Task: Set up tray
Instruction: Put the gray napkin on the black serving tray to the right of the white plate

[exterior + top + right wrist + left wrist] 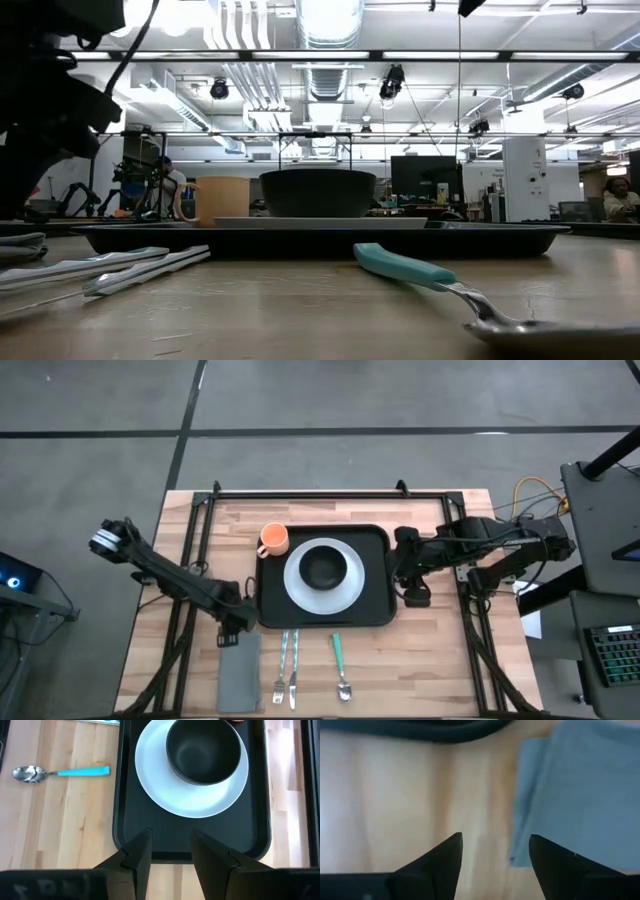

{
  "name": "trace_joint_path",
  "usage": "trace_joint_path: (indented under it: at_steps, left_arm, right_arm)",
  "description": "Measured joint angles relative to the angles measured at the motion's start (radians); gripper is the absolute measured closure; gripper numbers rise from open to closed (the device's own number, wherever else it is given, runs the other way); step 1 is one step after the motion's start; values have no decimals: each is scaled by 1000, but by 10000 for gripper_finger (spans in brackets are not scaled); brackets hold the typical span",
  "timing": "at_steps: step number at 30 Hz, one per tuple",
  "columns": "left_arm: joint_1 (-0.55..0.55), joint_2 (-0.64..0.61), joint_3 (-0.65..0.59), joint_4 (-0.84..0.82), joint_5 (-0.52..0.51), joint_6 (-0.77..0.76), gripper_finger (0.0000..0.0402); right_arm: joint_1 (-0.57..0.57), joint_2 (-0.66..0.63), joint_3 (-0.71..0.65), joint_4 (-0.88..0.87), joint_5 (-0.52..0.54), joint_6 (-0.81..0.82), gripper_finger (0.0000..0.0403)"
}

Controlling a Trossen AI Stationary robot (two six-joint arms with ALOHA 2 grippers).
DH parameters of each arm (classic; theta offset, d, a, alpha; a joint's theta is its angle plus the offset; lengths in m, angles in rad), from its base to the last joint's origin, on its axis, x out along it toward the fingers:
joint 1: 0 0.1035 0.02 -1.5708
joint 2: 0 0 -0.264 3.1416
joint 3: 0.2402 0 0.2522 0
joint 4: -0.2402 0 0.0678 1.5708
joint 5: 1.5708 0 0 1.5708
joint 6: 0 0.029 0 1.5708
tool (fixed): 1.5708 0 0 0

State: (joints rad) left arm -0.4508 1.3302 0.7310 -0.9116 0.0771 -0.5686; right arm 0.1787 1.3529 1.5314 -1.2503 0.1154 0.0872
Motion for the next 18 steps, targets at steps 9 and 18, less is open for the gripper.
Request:
trace_joint_path:
  at_steps: [9, 18]
  left_arm:
    - [-8, 70, 22, 48, 38, 62, 192]
    - [-8, 50, 24, 48, 44, 33, 192]
  right_arm:
    - [0, 0, 0, -1, -1, -37, 280]
    - [0, 0, 0, -1, -7, -80, 280]
